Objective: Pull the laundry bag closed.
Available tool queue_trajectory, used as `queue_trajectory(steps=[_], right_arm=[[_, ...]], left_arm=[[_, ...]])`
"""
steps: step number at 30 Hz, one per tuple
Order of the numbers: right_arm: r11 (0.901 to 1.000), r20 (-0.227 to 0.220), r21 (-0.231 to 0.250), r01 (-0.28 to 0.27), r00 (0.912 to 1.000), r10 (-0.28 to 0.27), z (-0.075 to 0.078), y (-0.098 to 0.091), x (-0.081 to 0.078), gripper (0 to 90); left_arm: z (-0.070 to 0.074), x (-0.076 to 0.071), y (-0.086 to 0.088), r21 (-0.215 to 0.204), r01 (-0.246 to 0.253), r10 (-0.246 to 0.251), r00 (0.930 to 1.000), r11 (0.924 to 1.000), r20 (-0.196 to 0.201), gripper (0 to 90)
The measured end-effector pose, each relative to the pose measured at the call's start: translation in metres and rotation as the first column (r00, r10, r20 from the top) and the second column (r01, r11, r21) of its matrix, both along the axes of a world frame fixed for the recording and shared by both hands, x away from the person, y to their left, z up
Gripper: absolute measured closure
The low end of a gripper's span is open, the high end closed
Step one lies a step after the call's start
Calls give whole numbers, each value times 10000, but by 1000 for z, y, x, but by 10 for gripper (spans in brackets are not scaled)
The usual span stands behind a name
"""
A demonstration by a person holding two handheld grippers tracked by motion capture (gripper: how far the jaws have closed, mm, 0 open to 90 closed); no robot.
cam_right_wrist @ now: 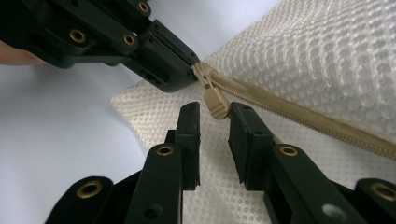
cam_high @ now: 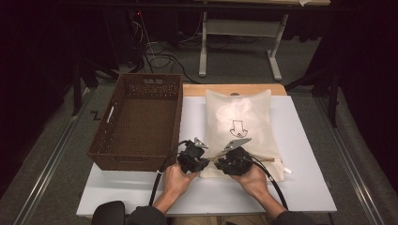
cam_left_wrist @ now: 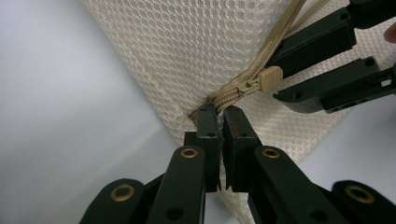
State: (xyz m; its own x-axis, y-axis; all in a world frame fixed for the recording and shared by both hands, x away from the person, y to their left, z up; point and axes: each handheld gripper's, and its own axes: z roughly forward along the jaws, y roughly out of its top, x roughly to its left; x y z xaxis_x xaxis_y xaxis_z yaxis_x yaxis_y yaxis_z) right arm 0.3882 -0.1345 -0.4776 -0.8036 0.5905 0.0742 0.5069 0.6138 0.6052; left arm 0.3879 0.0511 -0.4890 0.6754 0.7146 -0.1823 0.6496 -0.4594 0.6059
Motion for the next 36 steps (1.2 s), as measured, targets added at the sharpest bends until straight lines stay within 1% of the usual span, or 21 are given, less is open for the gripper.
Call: queue_trajectory(steps=[1, 4, 8, 10, 11, 13, 16, 17, 18, 20, 21, 23, 28, 30, 32, 33, 34, 36], right_arm=[[10000, -56, 60, 77, 10000, -77, 1, 1, -1, 745], [10000, 86, 63, -37, 10000, 36, 1, 2, -1, 755], [10000, 134, -51, -82, 9999, 83, 1, 4, -1, 766], [10000, 57, -39, 22, 10000, -22, 1, 5, -2, 775], [9999, 153, -38, -95, 9998, 96, 0, 4, 0, 780], [10000, 58, 37, -36, 10000, 36, 1, 4, 0, 791], [10000, 81, 19, -38, 10000, 38, 1, 5, 0, 800], [10000, 11, 27, 33, 10000, -33, 1, 5, -1, 801], [10000, 111, -8, -96, 9999, 96, 0, 5, 0, 803], [9999, 100, -2, -132, 9999, 132, 0, 6, -1, 805], [10000, 10, -23, -40, 10000, 40, 0, 7, -2, 805], [9999, 64, -20, -146, 9999, 146, -1, 7, -2, 805], [9998, 114, 83, -188, 9998, 187, 0, 7, -3, 805], [9996, 126, 143, -246, 9996, 245, 0, 8, -4, 805], [9995, 172, 96, -307, 9994, 305, 0, 9, -4, 804], [9997, 83, 70, -248, 9997, 248, -1, 10, -5, 805], [9996, 192, 0, -286, 9994, 286, -2, 11, -4, 808], [9998, 158, -17, -177, 9997, 178, -2, 11, -4, 815]], left_arm=[[0, 0, 0, 1, 3, -3, 10000, 10000, -1, 858], [0, 0, 1, -3, 21, -21, 10000, 10000, -3, 857], [0, 1, 2, -20, 61, -61, 10000, 10000, -31, 858], [-1, 0, 1, -50, 25, -25, 10000, 10000, -15, 858], [0, 0, 1, -55, 24, -24, 10000, 10000, -13, 857], [0, 0, 2, -42, 22, -23, 10000, 10000, -31, 857], [0, 1, 2, -21, 58, -58, 10000, 10000, -60, 857], [-1, 1, 2, -29, 60, -60, 10000, 10000, -77, 857], [-1, 1, 2, -55, 27, -27, 10000, 10000, -96, 857], [-2, 1, 2, -72, 28, -29, 9999, 10000, -124, 858], [-2, 2, 2, -68, 31, -32, 9999, 10000, -129, 858], [-2, 1, 2, -51, 4, -5, 9999, 10000, -102, 858], [-2, 0, 1, 65, 105, -104, 9999, 9999, -37, 858], [-2, 0, 0, 57, 63, -63, 10000, 10000, -26, 857], [-3, 0, 0, 99, 101, -101, 9999, 9999, -9, 858], [-3, 0, 0, 53, 64, -64, 10000, 10000, -45, 858], [-3, 0, 0, 47, 65, -65, 10000, 10000, -50, 858], [-3, 0, 0, 49, 63, -63, 10000, 10000, -37, 858]])
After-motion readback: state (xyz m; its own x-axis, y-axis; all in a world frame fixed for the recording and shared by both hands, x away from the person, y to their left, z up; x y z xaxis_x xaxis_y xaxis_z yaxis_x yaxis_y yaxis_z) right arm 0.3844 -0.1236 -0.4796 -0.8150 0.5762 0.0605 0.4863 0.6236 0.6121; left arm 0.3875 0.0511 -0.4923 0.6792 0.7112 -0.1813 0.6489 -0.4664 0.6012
